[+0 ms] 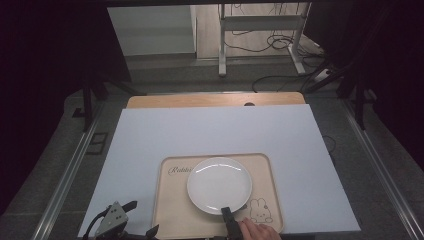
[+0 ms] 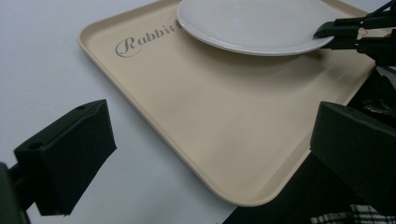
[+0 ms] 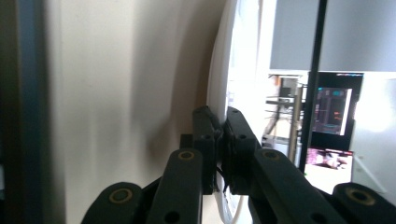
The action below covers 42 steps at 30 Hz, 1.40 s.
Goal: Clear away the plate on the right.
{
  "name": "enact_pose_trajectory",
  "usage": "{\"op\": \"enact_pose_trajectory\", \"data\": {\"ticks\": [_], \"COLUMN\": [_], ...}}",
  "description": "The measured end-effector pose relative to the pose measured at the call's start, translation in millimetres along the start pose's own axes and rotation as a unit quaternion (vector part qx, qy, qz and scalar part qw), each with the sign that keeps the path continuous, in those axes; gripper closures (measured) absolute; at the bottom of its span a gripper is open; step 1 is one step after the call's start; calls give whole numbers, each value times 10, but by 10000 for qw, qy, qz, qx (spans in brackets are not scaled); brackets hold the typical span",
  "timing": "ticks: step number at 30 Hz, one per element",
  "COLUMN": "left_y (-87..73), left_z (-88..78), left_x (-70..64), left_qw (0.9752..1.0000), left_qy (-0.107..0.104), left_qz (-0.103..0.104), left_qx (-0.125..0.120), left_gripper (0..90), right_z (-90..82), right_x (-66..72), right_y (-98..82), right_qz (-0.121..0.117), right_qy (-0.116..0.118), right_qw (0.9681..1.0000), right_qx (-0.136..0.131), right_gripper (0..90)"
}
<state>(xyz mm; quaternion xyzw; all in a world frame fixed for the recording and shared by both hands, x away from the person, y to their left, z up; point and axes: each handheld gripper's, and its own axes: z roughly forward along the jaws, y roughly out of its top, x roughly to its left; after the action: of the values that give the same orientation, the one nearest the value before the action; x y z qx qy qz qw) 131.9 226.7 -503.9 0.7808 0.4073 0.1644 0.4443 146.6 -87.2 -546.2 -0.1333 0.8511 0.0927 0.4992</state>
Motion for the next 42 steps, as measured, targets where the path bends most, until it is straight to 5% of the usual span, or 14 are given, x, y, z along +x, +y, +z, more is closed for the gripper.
{"op": "enact_pose_trajectory", "data": {"ticks": [8, 16, 28, 31, 33, 34, 42], "left_y": [0, 0, 0, 0, -1, -1, 0], "left_z": [3, 4, 5, 3, 3, 3, 0], "left_x": [-1, -1, -2, -1, -1, -2, 1], "left_qw": [10000, 10000, 10000, 10000, 10000, 10000, 10000], "left_qy": [-4, -6, -7, -7, -8, -8, -4], "left_qz": [-1, 6, 10, 6, 5, 5, 20], "left_qx": [8, 11, 17, 11, 10, 10, 23], "left_gripper": [0, 0, 0, 0, 0, 0, 0], "right_z": [74, 128, 128, 134, 96, 118, 49], "right_x": [-15, -16, -142, -148, -164, -166, -195], "right_y": [-13, -21, -70, -87, -76, -93, -119], "right_qz": [66, 278, 433, 531, 445, 546, 551], "right_qy": [180, 626, 546, 616, 506, 663, 731], "right_qw": [9998, 9976, 9974, 9966, 9972, 9963, 9958], "right_qx": [3, 59, 187, 117, 321, 96, 43], "right_gripper": [867, 809, 556, 536, 521, 514, 473]}}
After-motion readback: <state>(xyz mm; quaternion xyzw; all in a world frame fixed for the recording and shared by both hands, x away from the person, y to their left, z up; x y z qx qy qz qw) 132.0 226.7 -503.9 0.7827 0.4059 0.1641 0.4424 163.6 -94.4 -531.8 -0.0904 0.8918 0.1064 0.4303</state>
